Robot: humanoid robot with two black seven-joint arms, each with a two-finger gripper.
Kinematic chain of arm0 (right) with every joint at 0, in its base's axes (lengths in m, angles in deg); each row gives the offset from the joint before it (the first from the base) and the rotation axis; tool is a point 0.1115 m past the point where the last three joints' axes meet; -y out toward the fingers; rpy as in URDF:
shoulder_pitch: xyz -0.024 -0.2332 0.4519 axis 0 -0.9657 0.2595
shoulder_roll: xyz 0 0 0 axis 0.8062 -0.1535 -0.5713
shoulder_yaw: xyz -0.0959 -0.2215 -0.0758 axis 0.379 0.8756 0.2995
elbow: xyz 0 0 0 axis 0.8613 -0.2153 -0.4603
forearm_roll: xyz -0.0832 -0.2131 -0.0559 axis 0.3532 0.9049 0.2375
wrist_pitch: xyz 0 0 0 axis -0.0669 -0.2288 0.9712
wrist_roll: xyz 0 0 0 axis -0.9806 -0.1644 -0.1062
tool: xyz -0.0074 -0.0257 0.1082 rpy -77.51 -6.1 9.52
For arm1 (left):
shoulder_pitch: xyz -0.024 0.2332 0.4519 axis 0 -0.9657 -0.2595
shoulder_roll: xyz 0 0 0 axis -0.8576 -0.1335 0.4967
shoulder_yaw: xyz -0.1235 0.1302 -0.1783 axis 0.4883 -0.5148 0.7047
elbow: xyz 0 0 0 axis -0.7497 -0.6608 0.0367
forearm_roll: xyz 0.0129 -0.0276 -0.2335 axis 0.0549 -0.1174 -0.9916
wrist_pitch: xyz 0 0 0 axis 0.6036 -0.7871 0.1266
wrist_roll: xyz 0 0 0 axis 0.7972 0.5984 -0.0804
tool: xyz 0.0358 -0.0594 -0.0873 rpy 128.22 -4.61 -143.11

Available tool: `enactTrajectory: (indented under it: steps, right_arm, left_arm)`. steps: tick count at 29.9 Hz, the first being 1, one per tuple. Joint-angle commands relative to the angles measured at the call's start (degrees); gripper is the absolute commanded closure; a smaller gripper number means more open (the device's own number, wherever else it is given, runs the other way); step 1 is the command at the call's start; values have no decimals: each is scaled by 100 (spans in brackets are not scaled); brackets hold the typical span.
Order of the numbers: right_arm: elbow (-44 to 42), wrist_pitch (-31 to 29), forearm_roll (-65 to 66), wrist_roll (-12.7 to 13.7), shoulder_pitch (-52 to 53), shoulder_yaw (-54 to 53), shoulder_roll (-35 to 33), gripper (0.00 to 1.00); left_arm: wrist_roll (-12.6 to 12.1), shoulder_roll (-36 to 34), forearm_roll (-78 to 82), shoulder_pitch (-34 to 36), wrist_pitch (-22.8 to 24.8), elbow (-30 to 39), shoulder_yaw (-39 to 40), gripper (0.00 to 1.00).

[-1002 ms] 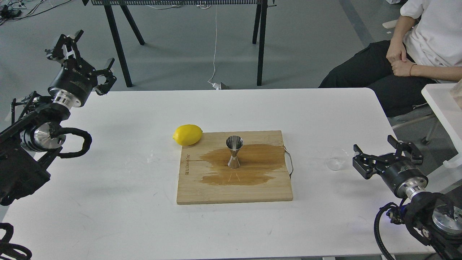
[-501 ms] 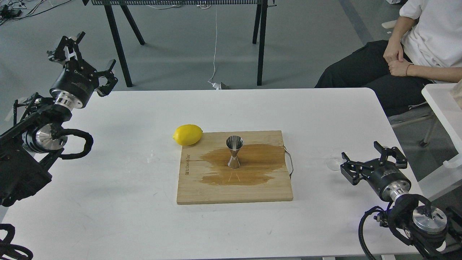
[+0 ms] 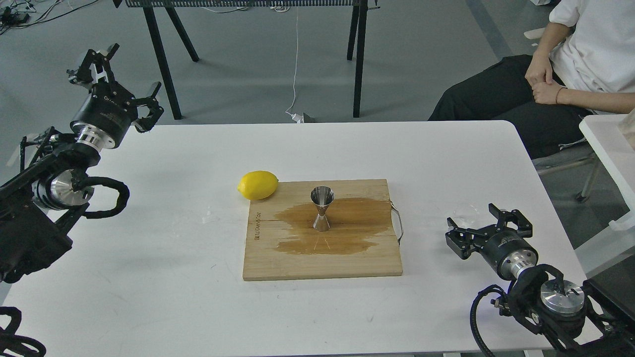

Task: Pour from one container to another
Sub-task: 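Move the right gripper toward the small clear glass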

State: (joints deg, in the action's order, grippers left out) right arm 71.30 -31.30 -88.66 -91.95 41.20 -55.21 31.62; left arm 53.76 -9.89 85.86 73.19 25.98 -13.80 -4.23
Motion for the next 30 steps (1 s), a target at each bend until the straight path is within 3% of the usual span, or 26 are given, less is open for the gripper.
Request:
enactTrajectory:
  steps: [1, 22, 30]
  right_arm:
    - [-4, -50, -1, -58, -62, -4, 9, 1]
    - [-531, -102, -1, -32, -44, -22, 264, 2]
    - [-671, -94, -1, -32, 78, -40, 352, 9]
  left_arm:
    - [11, 0, 0, -13, 0, 0, 3, 1]
    - [11, 35, 9, -31, -35, 0, -23, 1]
    - [37, 44, 26, -40, -52, 0, -49, 1]
